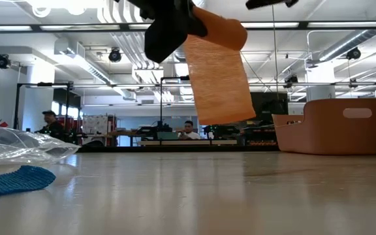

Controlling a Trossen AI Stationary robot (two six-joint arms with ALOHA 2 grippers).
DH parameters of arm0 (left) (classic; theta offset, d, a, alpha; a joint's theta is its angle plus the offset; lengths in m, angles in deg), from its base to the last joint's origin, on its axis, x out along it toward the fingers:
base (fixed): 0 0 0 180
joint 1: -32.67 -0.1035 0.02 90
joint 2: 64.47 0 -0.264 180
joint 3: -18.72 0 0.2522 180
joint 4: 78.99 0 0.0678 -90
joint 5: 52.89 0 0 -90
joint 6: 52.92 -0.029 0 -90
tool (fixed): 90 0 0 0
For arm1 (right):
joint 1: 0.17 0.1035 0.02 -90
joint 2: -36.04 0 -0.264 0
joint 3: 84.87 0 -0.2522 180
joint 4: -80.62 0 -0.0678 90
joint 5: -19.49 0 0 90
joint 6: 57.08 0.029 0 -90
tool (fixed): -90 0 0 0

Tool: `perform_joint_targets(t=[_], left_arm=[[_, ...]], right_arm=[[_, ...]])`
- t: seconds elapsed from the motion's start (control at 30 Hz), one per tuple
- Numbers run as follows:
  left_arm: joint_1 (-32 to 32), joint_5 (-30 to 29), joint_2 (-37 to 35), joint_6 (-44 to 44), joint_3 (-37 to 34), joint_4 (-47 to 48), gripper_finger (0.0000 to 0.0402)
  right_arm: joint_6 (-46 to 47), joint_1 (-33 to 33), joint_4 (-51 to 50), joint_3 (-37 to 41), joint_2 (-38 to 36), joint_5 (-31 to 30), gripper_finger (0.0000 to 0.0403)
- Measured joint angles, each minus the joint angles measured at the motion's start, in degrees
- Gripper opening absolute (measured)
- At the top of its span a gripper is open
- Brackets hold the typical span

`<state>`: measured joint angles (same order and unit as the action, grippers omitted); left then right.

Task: Roll bandage
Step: Roll the orange bandage

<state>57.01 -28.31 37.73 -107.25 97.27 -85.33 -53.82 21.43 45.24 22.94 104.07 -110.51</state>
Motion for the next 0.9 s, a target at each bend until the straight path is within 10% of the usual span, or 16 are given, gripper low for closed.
perform_joint_targets(t=[0.5,0.9], left_arm=[[1.6,7.2,0.0,7.5,2.1,-0.5,0.0050],[2.5,7.4,0.2,10.2,6.4,1.6,0.0050]], right_arm=[[-13.2,3.9,10.2,4.8,0.5,6.7,0.0123],[-16.3,4.0,7.8,4.8,0.2,8.7,0.0054]])
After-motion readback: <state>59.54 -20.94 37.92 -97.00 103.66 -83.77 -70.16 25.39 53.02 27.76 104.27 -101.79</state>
